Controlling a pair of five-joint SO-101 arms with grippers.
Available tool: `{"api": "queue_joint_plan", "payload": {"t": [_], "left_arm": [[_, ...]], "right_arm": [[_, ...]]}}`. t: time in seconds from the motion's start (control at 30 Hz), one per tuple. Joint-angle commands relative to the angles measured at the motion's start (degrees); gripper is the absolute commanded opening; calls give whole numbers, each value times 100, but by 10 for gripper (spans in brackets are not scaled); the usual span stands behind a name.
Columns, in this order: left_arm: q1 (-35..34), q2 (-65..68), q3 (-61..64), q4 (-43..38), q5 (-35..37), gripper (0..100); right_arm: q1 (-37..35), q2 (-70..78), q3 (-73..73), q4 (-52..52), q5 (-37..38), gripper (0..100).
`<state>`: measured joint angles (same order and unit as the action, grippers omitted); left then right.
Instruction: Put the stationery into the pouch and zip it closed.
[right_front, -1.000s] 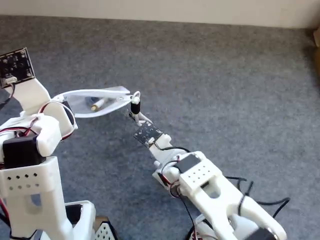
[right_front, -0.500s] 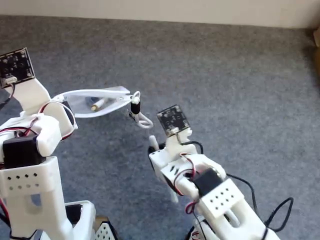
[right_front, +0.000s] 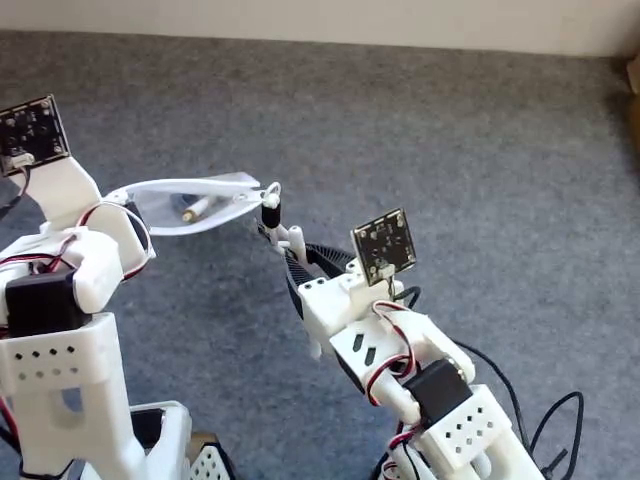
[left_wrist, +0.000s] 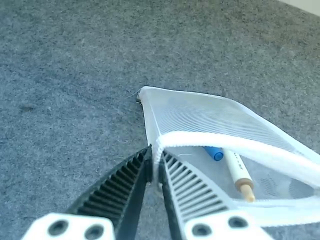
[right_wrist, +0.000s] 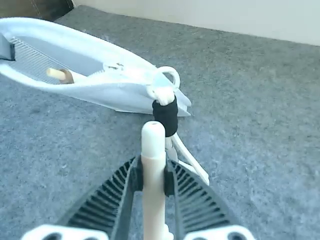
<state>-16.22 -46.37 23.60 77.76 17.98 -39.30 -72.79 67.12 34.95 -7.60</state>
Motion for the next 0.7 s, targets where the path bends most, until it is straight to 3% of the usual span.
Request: {"api": "queue_joint_plan", "payload": {"t": [0.0, 0.3, 0.67], "left_arm": [[-92, -13, -31, -105, -53, 7], [-92, -13, -31, -105, -53, 7], [-84, -13, -22, -105, -53, 7]], "right_arm": [[40, -136, -101, -145, -18, 12], [48, -136, -277, -330, 615, 9], [4, -92, -1314, -1543, 598, 5]]}}
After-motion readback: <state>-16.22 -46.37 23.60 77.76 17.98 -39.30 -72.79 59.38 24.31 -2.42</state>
